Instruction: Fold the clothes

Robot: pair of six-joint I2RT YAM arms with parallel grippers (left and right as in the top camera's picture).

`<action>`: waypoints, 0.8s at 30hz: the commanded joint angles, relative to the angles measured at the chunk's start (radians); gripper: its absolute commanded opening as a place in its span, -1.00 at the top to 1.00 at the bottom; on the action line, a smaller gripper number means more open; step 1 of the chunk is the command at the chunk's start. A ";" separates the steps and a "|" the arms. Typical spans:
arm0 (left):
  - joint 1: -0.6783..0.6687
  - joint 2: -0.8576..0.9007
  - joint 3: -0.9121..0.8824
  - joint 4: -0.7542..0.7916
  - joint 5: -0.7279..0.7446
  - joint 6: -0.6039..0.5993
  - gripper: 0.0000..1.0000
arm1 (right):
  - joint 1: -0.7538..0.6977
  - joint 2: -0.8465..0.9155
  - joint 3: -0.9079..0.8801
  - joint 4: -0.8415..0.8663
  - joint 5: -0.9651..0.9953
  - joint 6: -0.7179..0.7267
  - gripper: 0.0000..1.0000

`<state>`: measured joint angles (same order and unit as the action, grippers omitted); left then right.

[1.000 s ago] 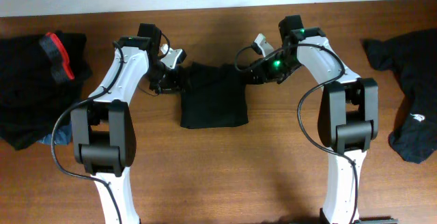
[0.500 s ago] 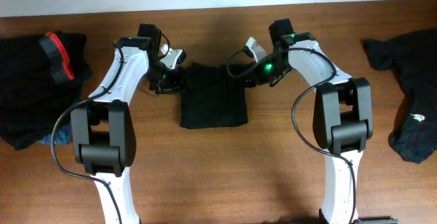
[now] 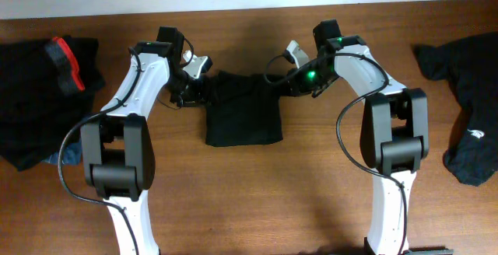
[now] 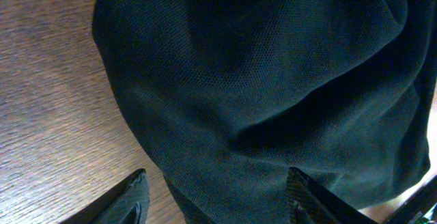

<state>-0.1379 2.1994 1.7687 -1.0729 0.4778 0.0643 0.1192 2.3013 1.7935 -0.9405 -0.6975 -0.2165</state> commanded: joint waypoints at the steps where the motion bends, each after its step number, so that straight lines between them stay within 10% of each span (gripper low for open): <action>1: 0.000 -0.001 -0.007 -0.003 -0.007 0.020 -0.28 | -0.046 -0.018 0.049 -0.066 0.010 -0.003 0.92; 7: 0.000 -0.001 -0.007 -0.003 -0.012 0.020 -0.28 | -0.106 -0.018 0.130 -0.232 0.086 -0.003 0.92; 11: 0.000 -0.001 -0.007 -0.004 -0.011 0.020 -0.28 | -0.106 -0.018 0.130 -0.235 0.134 0.015 -0.11; 24: 0.000 -0.001 -0.007 -0.005 -0.011 0.020 -0.28 | -0.101 -0.018 0.130 -0.302 0.153 0.015 -0.02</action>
<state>-0.1379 2.1994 1.7687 -1.0748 0.4709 0.0643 0.0143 2.3013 1.9018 -1.2320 -0.5644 -0.2043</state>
